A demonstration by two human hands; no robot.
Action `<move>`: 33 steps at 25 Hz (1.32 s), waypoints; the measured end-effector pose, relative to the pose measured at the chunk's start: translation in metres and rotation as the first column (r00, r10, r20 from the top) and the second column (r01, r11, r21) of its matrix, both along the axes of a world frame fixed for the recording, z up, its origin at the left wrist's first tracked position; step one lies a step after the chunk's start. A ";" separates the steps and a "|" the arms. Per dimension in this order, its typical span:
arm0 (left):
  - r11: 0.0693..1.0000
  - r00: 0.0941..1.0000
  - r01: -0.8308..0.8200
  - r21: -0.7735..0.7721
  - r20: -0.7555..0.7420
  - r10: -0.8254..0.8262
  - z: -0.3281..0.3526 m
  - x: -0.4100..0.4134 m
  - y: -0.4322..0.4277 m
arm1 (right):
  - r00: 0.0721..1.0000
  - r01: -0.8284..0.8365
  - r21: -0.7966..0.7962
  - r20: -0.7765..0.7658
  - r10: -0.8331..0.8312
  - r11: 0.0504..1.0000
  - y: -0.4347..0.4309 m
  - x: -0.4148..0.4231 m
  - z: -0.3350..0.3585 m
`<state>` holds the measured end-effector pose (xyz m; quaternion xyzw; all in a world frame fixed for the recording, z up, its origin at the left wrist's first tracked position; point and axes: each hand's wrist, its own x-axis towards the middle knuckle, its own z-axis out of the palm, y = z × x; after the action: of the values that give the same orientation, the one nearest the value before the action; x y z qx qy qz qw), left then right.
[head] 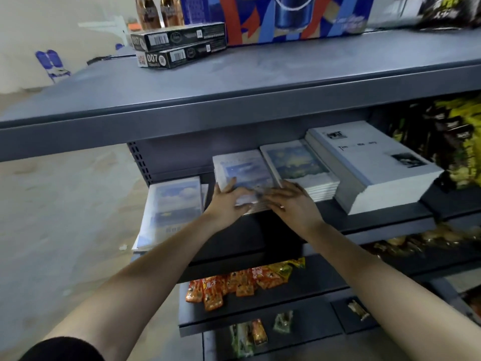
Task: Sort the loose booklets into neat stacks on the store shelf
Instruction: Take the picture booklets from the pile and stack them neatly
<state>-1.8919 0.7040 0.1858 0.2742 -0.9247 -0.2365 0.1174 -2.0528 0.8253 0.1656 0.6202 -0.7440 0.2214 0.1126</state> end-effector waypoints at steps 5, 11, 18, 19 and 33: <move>1.000 0.988 0.027 -0.001 0.153 -0.026 0.008 -0.003 -0.012 | 1.000 0.022 -0.016 0.001 -0.022 1.000 -0.005 -0.004 -0.011; 0.998 0.973 0.057 -0.021 0.226 -0.050 0.000 -0.004 -0.022 | 0.998 0.038 -0.072 0.048 -0.034 0.997 -0.015 -0.003 -0.008; 0.993 0.984 -0.104 -0.057 0.141 0.111 -0.022 0.032 -0.004 | 0.997 0.065 -0.141 0.053 -0.058 0.988 -0.018 0.029 -0.008; 0.991 0.982 -0.101 -0.090 0.152 0.114 -0.026 0.039 -0.005 | 1.000 -0.016 -0.186 0.022 0.020 0.982 -0.019 0.041 -0.012; 0.904 0.894 -0.374 -0.208 0.180 0.411 -0.039 0.161 -0.048 | 0.945 -0.288 0.448 0.278 0.174 0.846 -0.086 0.158 -0.012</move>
<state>-1.7305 0.6564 0.1466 0.4692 -0.8738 -0.0975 0.0828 -1.8952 0.7392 0.1533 0.6847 -0.7028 0.1102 -0.1588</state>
